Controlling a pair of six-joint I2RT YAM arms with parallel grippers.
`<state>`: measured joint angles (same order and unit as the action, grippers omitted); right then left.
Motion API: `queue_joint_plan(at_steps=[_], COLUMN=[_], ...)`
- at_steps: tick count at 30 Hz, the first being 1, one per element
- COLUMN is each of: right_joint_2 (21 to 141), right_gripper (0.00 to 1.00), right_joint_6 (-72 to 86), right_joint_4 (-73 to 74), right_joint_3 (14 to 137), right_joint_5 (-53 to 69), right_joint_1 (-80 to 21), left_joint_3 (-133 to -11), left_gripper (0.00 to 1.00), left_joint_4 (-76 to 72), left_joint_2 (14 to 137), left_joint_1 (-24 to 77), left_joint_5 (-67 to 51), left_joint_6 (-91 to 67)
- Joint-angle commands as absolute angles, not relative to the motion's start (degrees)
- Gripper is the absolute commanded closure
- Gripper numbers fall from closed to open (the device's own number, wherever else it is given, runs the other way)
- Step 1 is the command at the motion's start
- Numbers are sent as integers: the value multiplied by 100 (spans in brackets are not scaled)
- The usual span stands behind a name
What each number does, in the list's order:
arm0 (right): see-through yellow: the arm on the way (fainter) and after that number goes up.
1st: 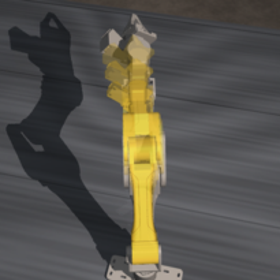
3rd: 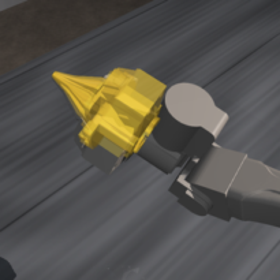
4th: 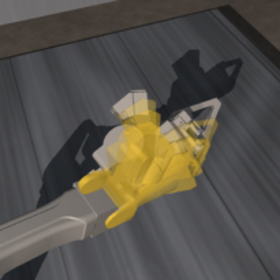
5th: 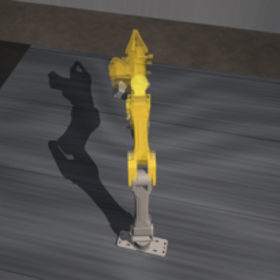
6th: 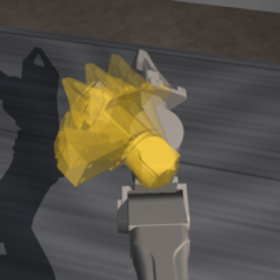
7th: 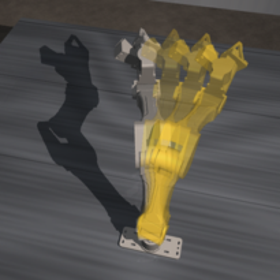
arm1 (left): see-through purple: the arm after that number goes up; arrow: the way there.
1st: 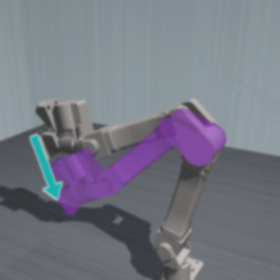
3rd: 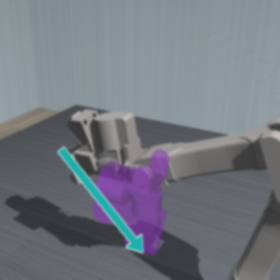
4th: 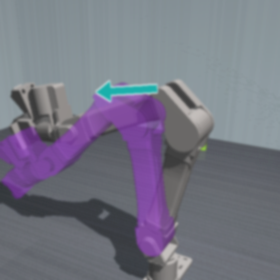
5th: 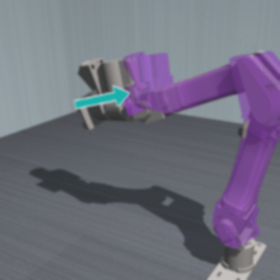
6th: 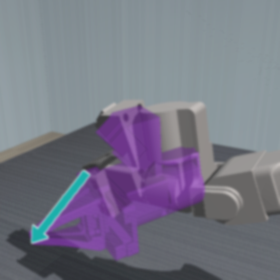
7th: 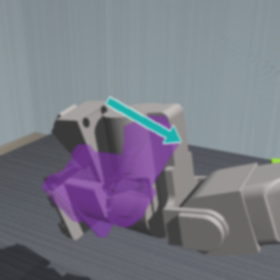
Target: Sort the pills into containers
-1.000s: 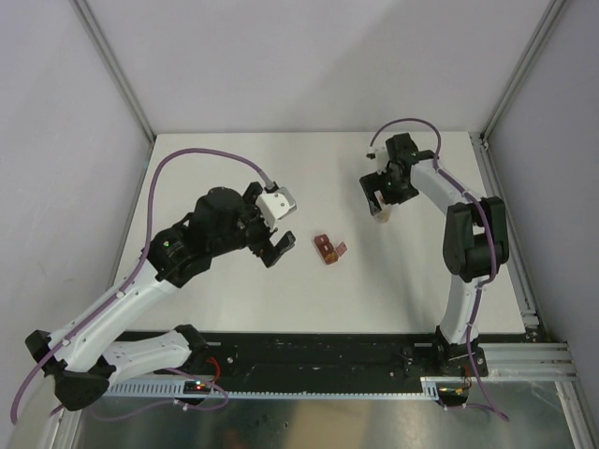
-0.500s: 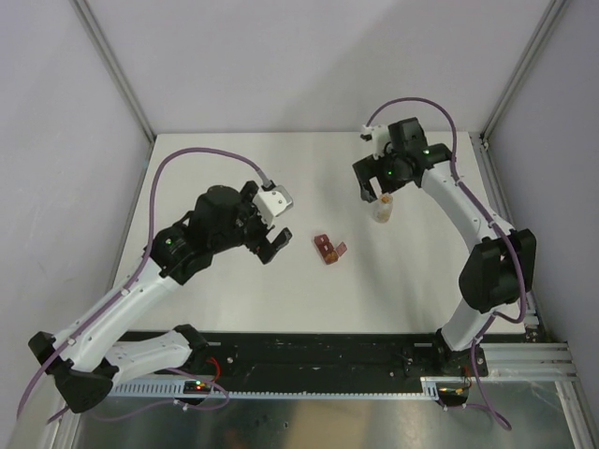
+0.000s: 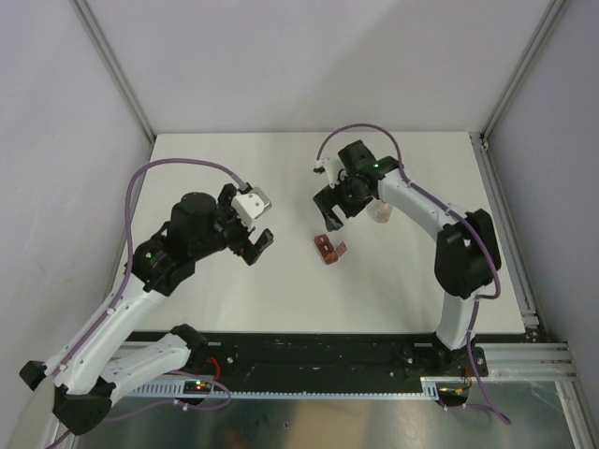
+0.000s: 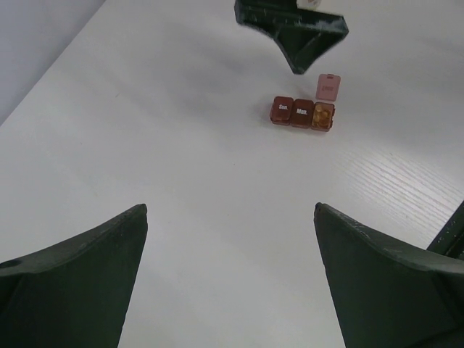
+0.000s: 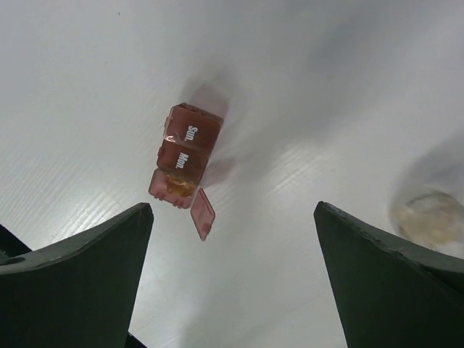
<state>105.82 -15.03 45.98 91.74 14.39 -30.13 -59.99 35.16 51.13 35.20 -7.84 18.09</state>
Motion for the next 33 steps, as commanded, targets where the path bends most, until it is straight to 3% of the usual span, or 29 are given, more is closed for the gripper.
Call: queue_joint_plan(at_steps=[1, 33], right_joint_2=[10940, 12050], right_gripper=[1, 0], right_joint_6=[-1428, -1507], right_joint_4=[4549, 4358], right_joint_3=[9383, 9211], right_joint_5=[1757, 2136], right_joint_1=[-3140, -3819], left_joint_3=[-5915, -5806], left_gripper=[0, 0], left_joint_4=[3383, 3379], left_joint_2=[4960, 4900], left_joint_1=[3381, 3193], left_joint_5=[-882, -895], left_joint_6=[1927, 1931])
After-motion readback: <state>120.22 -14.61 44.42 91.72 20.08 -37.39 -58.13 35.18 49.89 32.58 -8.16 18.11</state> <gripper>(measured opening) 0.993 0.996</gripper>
